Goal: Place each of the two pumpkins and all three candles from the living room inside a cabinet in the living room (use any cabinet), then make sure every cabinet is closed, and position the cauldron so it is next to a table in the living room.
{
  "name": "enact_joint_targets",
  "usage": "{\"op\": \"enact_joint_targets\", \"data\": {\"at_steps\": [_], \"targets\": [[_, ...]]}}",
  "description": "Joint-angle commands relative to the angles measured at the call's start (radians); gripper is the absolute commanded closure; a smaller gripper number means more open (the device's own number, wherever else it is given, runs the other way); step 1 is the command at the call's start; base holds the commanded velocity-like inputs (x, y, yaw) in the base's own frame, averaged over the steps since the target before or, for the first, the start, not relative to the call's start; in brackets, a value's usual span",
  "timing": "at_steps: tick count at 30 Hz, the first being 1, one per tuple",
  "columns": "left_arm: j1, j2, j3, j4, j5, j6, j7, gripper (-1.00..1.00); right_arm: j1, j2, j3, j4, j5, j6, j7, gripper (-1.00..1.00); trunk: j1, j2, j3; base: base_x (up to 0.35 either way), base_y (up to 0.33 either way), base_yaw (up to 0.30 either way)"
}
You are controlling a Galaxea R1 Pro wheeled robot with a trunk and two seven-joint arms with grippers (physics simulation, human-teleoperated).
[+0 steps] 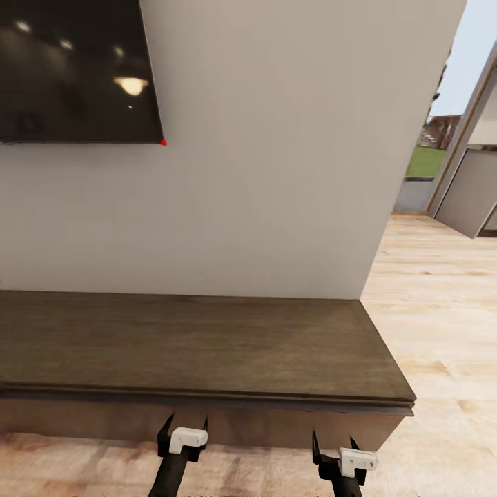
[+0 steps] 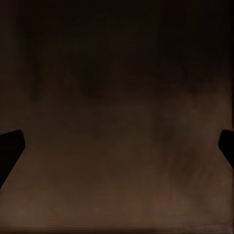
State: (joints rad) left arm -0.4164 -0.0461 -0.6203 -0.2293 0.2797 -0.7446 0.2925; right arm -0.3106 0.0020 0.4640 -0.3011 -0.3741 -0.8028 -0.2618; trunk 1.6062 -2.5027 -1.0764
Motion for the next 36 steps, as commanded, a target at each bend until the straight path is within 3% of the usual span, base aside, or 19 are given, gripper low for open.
{"op": "enact_joint_targets", "data": {"at_steps": [1, 21, 28, 32, 36], "targets": [[-0.001, 0.000, -0.009, 0.001, 0.007, -0.003, 0.005, -1.00, -0.001, 0.000, 0.008, 0.000, -0.003, -0.003, -0.008, -1.00, 0.000, 0.000, -0.001, -0.105, 0.000, 0.000], [-0.001, 0.002, -0.009, -0.001, 0.007, -0.004, 0.005, -1.00, -0.001, 0.000, 0.007, -0.024, -0.004, -0.004, -0.009, -1.00, 0.000, 0.000, -0.001, -0.244, 0.034, 0.000], [-0.001, 0.002, -0.010, -0.051, 0.007, -0.002, 0.004, -1.00, 0.003, -0.009, 0.007, -0.137, -0.012, 0.001, -0.012, -1.00, 0.000, 0.000, -0.001, -0.069, 0.015, 0.000], [0.005, 0.003, -0.010, -0.138, 0.006, 0.005, 0.001, -1.00, 0.005, -0.010, 0.010, -0.194, -0.016, 0.013, -0.013, -1.00, 0.000, 0.000, -0.001, -0.010, 0.002, 0.000], [0.008, 0.003, -0.010, -0.174, 0.005, 0.009, 0.000, -1.00, 0.009, -0.012, 0.009, -0.285, -0.017, 0.101, -0.013, -1.00, 0.000, 0.000, -0.001, -0.004, 0.001, 0.000]]}}
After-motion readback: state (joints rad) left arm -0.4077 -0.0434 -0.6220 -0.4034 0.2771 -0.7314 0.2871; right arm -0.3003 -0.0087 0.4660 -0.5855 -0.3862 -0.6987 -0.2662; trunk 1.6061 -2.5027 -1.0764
